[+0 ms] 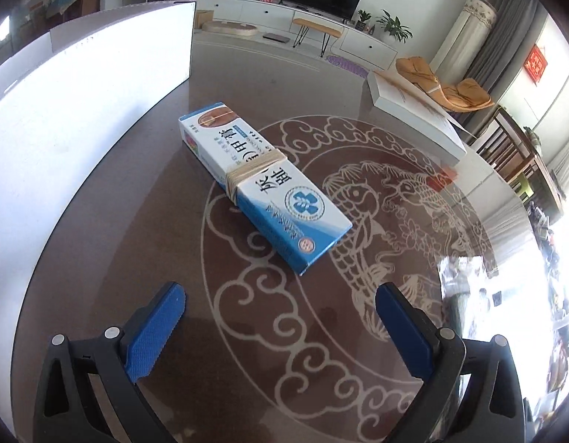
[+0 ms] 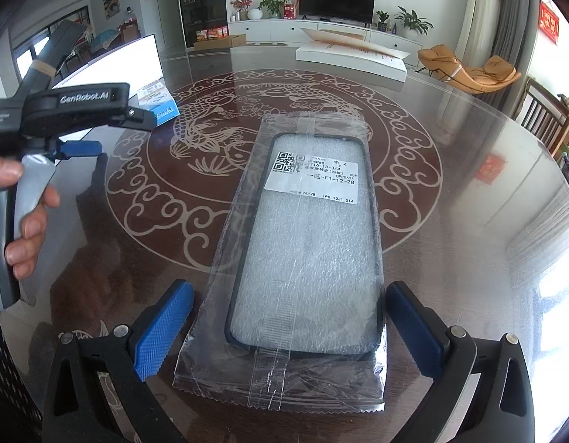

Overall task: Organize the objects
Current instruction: 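Grasp the string-tied ointment box with the left tool while the right tool holds the phone case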

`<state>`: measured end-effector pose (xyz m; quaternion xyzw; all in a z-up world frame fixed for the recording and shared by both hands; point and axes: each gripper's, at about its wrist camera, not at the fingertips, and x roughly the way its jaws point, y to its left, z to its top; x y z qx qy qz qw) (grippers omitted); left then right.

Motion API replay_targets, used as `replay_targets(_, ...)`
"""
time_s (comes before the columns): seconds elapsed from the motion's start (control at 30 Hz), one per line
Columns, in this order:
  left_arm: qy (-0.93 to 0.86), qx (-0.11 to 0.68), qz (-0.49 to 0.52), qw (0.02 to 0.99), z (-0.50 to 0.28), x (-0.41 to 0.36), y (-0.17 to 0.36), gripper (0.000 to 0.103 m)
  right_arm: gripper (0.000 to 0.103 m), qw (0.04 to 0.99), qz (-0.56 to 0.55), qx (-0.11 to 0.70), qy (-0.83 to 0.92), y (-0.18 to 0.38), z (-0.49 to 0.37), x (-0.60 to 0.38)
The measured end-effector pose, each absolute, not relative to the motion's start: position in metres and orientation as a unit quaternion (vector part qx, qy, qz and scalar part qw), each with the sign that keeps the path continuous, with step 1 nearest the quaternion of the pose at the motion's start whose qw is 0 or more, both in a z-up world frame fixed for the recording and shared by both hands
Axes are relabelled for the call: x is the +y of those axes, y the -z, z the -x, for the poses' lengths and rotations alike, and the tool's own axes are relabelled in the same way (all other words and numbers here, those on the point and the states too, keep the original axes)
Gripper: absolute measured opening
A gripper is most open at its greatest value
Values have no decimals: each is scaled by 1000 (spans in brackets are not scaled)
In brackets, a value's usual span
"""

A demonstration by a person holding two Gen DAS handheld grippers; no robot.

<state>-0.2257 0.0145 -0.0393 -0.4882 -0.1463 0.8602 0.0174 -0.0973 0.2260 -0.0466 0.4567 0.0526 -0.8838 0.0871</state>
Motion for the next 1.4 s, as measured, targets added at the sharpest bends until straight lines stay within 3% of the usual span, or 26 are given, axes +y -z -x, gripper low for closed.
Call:
replay_targets(0.17, -861, -151, 485, -16, 272, 13, 40, 103, 103, 87, -457, 53, 884, 47, 97, 226)
replay_targets(0.33, -859, -47, 506, -64, 305, 29, 52, 102, 103, 87, -457, 53, 884, 47, 97, 226)
replay_targets(0.37, -866, -28, 496, -61, 303, 30, 51, 97, 103, 87, -457, 52, 884, 46, 97, 226)
replay_targets(0.43, -883, -11, 469, -38, 290, 30, 45, 49, 103, 87, -457, 52, 884, 47, 97, 226)
replay_targets(0.47, -884, 0, 466, -27, 283, 29, 44, 44, 103, 87, -457, 52, 884, 47, 97, 226)
replay_targets(0.73, -888, 17, 458, 27, 176, 8, 42, 44, 103, 89, -464, 53, 880, 46, 100, 226)
replay_targets(0.97, -892, 23, 449, 41, 123, 5, 44, 43, 103, 113, -563, 13, 819, 37, 167, 226)
replay_targets(1.0, -892, 20, 450, 42, 121, 5, 44, 43, 101, 112, -560, 13, 821, 36, 176, 226)
replay_targets(1.03, -891, 16, 452, 43, 118, 5, 44, 43, 81, 100, -551, 25, 828, 33, 181, 226)
replay_targets(1.07, -892, 12, 451, 43, 110, 3, 43, 43, 75, 98, -546, 37, 831, 30, 183, 224)
replay_targets(1.23, -902, -10, 429, 42, 78, -8, 30, 43, 75, 118, -547, -28, 828, 19, 173, 234)
replay_targets(1.4, -918, -81, 388, 32, 53, -49, -19, 43, 75, 165, -498, -66, 849, -37, 165, 204)
